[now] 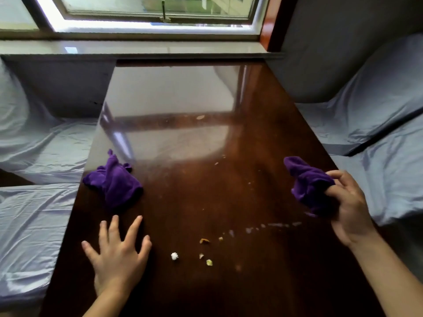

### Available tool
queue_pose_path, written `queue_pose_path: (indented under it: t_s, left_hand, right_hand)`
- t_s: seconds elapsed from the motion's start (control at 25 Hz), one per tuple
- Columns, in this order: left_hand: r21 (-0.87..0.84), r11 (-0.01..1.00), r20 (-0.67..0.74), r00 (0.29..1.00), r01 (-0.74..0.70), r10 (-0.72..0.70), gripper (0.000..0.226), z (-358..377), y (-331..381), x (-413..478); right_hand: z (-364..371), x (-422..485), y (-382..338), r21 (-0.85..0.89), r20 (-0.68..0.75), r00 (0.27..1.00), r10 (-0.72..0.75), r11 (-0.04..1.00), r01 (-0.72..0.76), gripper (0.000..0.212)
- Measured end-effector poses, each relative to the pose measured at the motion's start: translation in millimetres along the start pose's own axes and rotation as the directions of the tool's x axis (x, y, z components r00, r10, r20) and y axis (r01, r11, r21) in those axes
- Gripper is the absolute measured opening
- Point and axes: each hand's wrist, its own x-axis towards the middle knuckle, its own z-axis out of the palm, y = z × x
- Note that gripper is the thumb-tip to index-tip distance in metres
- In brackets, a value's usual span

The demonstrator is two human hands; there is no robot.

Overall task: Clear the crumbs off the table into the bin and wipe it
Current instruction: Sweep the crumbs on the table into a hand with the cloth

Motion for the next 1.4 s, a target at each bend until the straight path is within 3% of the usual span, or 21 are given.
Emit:
queue_pose_path:
  t_s: [0.08, 0.12, 0.2, 0.24, 0.28, 0.36, 0.4, 0.48, 0.6, 0.68, 0.76, 0.84, 0.92, 1.04, 1.24, 1.4]
  left_hand:
    - [0.007, 1.0, 0.009, 1.0, 0.004, -0.004, 0.054, 4, -1, -1]
    - [0.012, 1.0, 0.016, 1.0, 0.006, -0.006, 0.055, 7, -2, -1]
    - [0.019, 1.0, 0.012, 1.0, 0.005, -0.005, 0.055, 9, -5, 0]
    - [0.023, 1.0, 0.007, 1.0, 0.007, -0.007, 0.057, 9, -6, 1]
    - [0.028, 1.0, 0.003, 1.0, 0.008, -0.008, 0.061, 9, -8, 1]
    - [0.031, 0.999, -0.003, 1.0, 0.009, -0.009, 0.064, 11, -7, 2]
    - [0.03, 0.999, -0.007, 1.0, 0.011, -0.011, 0.064, 11, -7, 3]
    - [0.036, 0.999, -0.007, 1.0, 0.011, -0.01, 0.064, 9, -5, 2]
    - [0.025, 0.999, -0.006, 1.0, 0.019, -0.019, 0.062, 7, -3, 1]
    - [0.028, 0.999, 0.003, 1.0, 0.019, -0.019, 0.055, 7, -2, 1]
    - [0.03, 0.999, 0.009, 1.0, 0.021, -0.021, 0.054, 8, -4, 1]
    - [0.031, 0.999, 0.003, 1.0, 0.023, -0.023, 0.055, 7, -5, 2]
    - [0.029, 0.999, -0.005, 1.0, 0.02, -0.02, 0.054, 8, -4, 2]
    - [0.036, 0.999, -0.017, 1.0, 0.011, -0.01, 0.054, 8, -4, 1]
    - [0.049, 0.999, -0.026, 1.0, 0.011, -0.01, 0.054, 9, -6, 1]
    - [0.058, 0.998, -0.022, 1.0, 0.012, -0.011, 0.054, 9, -3, 0]
  right_hand:
    - [-33, 9, 9, -0.218, -0.108, 0.994, -0.008, 0.976, -0.016, 0.018]
    - [-44, 13, 19, -0.4, -0.131, 0.991, -0.029, 0.916, -0.026, 0.018]
    - [-57, 17, 45, -0.758, -0.091, 0.994, -0.055, 0.651, -0.033, 0.02]
    - [-58, 16, 56, -0.858, -0.041, 0.999, -0.02, 0.513, -0.024, 0.023]
    - [-58, 14, 66, -0.905, -0.005, 0.999, 0.042, 0.424, -0.023, 0.033]
    - [-57, 14, 81, -0.937, -0.02, 0.993, 0.117, 0.344, -0.06, 0.062]
    - [-53, 15, 87, -0.953, -0.052, 0.994, 0.096, 0.294, -0.078, 0.07]
    - [-37, 12, 96, -0.97, -0.1, 0.994, -0.043, 0.225, -0.088, 0.065]
    - [-4, -10, 109, -0.946, -0.103, 0.954, -0.28, 0.323, -0.008, 0.044]
    - [23, -34, 114, -0.922, 0.011, 0.933, -0.36, 0.357, 0.148, 0.038]
    - [54, -50, 111, -0.822, 0.203, 0.933, -0.298, 0.466, 0.328, 0.034]
    - [69, -53, 98, -0.673, 0.314, 0.922, -0.226, 0.632, 0.384, 0.03]
    - [60, -42, 85, -0.578, 0.198, 0.953, -0.231, 0.757, 0.304, 0.029]
    - [7, -13, 69, -0.515, -0.072, 0.984, -0.164, 0.851, 0.104, 0.034]
    - [-47, -5, 83, -0.7, -0.21, 0.977, -0.043, 0.704, -0.12, 0.044]
    - [5, -42, 114, -0.854, -0.101, 0.971, -0.215, 0.52, 0.026, 0.052]
